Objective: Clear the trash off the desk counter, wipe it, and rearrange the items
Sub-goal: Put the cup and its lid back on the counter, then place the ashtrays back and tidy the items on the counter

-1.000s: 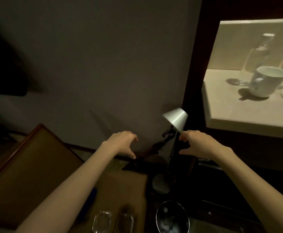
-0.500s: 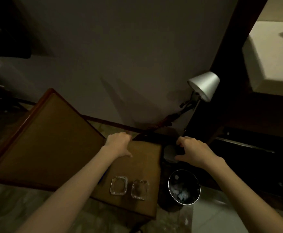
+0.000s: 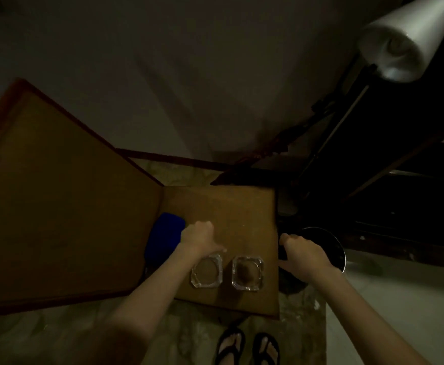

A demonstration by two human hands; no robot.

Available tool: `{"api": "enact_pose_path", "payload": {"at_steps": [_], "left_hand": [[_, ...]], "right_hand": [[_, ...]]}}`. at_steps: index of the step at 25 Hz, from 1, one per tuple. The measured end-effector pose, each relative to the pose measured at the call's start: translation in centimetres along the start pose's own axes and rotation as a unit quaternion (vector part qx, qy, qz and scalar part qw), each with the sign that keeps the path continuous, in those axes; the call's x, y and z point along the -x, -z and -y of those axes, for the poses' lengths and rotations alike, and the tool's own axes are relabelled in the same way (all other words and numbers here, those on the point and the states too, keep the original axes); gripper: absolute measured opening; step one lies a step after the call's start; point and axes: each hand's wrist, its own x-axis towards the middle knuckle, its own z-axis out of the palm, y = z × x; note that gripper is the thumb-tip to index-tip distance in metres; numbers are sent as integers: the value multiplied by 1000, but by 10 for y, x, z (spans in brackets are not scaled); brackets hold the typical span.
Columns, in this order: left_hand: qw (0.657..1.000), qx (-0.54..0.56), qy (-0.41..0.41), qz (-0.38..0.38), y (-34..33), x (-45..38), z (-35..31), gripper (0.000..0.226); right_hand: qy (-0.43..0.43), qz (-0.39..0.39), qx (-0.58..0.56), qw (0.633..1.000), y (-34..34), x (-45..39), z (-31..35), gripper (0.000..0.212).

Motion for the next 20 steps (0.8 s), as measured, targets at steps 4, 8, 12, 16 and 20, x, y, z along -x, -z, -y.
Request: {"api": "enact_pose_path", "payload": {"at_steps": [4,8,12,16,20], "left_hand": [[985,165,9,49,-72,-53,14,57],[969,224,37,94,-142,-94,14,36],[958,258,60,108,-190,-120,13,66],[967,230,61,94,-208,-135,6,54],[969,223,57,86,-202,-128,0,27]], "right_hand": [[-23,31,-34,999,-72,-47,-19,32],[-57,71,-82,993,-140,-86,-36,31],[-78,105,-204,970,-189,-108,-45,32],[-65,101,-267,956,-206,-120,-47,18],[-69,92,-293,949,-207,-119,-49,12]]}}
